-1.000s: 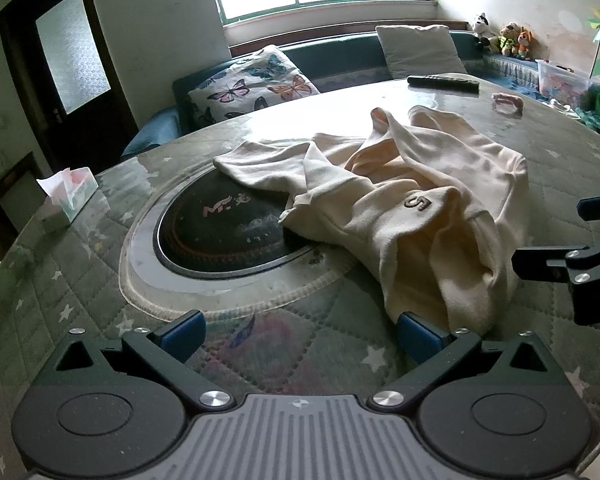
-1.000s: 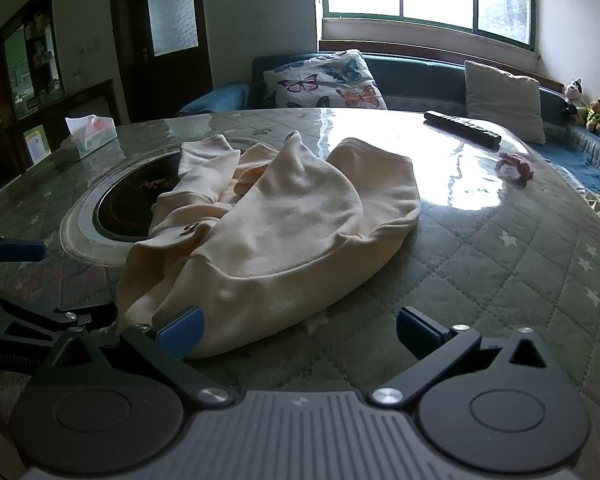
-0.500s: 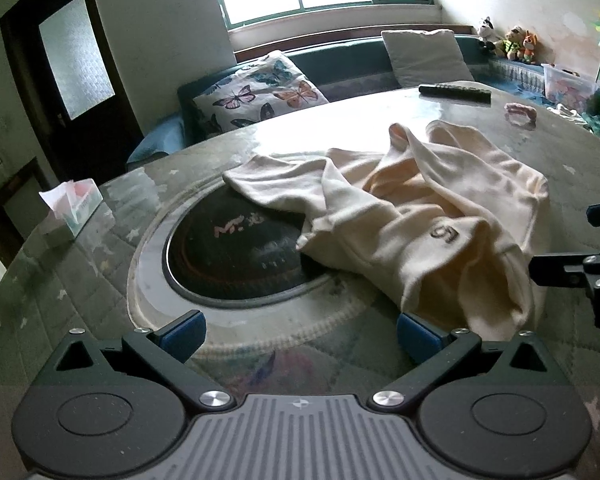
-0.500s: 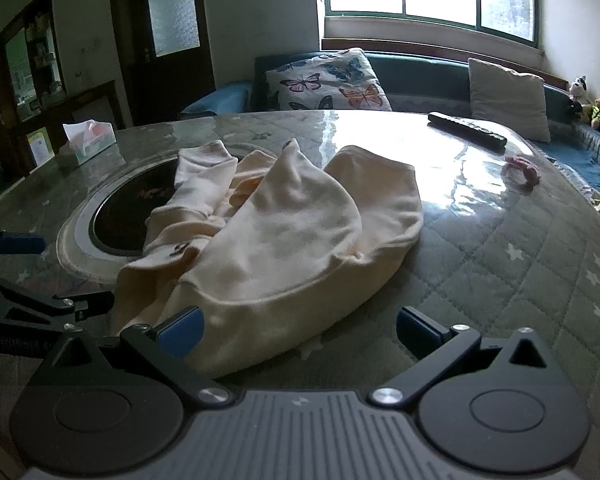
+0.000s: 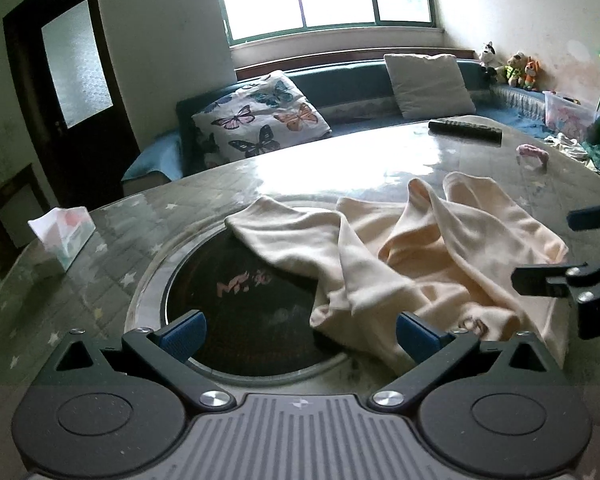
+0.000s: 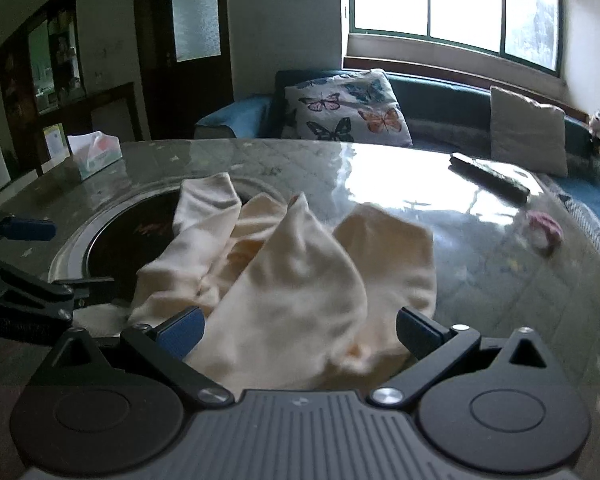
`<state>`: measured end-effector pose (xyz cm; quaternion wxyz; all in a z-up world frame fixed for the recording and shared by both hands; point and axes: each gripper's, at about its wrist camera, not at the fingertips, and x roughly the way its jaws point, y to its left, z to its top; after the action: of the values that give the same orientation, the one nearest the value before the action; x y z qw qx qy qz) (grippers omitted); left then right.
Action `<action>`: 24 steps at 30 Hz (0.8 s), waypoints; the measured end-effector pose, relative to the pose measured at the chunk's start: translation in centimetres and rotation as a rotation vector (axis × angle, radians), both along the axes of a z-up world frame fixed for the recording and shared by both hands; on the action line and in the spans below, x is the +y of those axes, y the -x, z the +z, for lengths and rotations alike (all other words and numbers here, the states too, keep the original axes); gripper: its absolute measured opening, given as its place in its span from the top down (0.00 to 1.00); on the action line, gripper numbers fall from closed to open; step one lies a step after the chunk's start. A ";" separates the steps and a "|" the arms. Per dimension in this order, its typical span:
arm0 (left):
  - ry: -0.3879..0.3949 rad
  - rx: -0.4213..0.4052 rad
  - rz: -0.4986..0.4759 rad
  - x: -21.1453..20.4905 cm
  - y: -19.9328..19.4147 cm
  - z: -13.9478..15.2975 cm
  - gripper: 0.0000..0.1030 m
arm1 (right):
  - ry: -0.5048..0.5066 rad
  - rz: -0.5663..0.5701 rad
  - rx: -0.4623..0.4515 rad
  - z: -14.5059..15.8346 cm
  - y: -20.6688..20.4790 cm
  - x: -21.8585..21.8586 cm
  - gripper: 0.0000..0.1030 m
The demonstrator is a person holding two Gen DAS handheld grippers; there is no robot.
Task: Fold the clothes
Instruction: 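Grasp the sweatshirt edges with both grippers, closing on the fabric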
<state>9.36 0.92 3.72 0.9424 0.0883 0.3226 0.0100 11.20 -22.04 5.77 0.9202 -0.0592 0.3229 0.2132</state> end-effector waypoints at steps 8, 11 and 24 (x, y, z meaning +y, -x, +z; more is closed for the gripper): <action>0.019 0.007 -0.024 0.2 -3.6 0.2 0.14 | -0.002 -0.002 0.003 0.2 -5.1 1.1 0.11; 0.027 0.002 -0.036 0.1 -5.0 0.3 0.15 | -0.001 -0.003 0.010 0.1 -6.9 1.6 0.15; 0.072 0.095 -0.125 -0.8 -10.8 -1.7 0.40 | -0.007 0.067 0.093 -1.7 -12.5 4.3 0.57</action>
<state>20.20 0.10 2.02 0.9274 0.0747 0.3609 -0.0647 23.72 -17.75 4.10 0.8967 -0.0568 0.3625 0.2478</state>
